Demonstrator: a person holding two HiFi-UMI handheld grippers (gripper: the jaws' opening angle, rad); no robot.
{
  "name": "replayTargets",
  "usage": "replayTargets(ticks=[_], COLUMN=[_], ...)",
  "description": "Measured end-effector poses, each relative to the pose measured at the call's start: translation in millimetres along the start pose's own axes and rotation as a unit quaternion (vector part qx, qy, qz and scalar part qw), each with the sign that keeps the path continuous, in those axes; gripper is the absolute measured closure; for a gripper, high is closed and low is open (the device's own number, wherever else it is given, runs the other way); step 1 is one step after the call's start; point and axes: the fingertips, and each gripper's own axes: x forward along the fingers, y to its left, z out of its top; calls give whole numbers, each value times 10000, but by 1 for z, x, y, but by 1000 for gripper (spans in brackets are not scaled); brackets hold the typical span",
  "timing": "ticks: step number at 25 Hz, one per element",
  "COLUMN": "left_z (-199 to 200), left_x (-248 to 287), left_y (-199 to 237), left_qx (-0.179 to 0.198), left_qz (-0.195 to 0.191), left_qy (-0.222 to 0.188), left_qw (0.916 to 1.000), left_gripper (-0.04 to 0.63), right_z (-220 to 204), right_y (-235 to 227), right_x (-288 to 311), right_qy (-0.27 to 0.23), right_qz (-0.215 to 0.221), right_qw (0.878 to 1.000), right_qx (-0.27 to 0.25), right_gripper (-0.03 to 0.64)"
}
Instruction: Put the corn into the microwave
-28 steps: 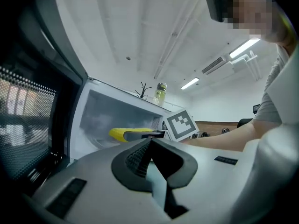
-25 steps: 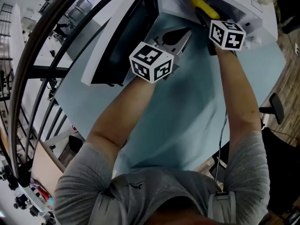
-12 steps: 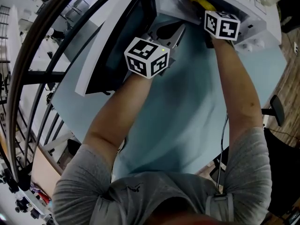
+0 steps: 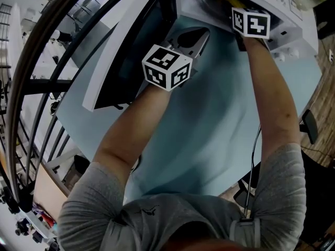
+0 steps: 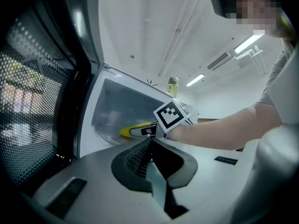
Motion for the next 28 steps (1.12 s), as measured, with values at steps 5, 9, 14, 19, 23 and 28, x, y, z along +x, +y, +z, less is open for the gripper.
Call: replayTargets(ticks=[5,9,14,19,23,28], left_z=[-2,-3,-7,-10,-12,-11], left_x=[2,3,3,3,3,5], left_y=[-1,-1,0,-3,-3,-3], left_qx=[-17,-7,25,65,56,61], left_qz=[-15,-22,-17,-34,-30,-36], left_qy=[8,16,23,52,41,21], left_qw=[10000,10000,10000,10000,10000,10000], left_gripper=[577,577,577,577,577,577], right_z=[2,-2,-3,-17,-16,-15], right_y=[0,0,-1,-4,-4,-5], right_x=[8,16,23,27,28,28], right_qy=[134,291,439,672,668,623], right_qz=[-78,-97,-128,-69,-62,-94], right_qw=[9995,9983,9954,9940,9940,9941], right_qx=[-259,-488,-845,-856,-864,-888], right_gripper=[364,364,363,362,362,359])
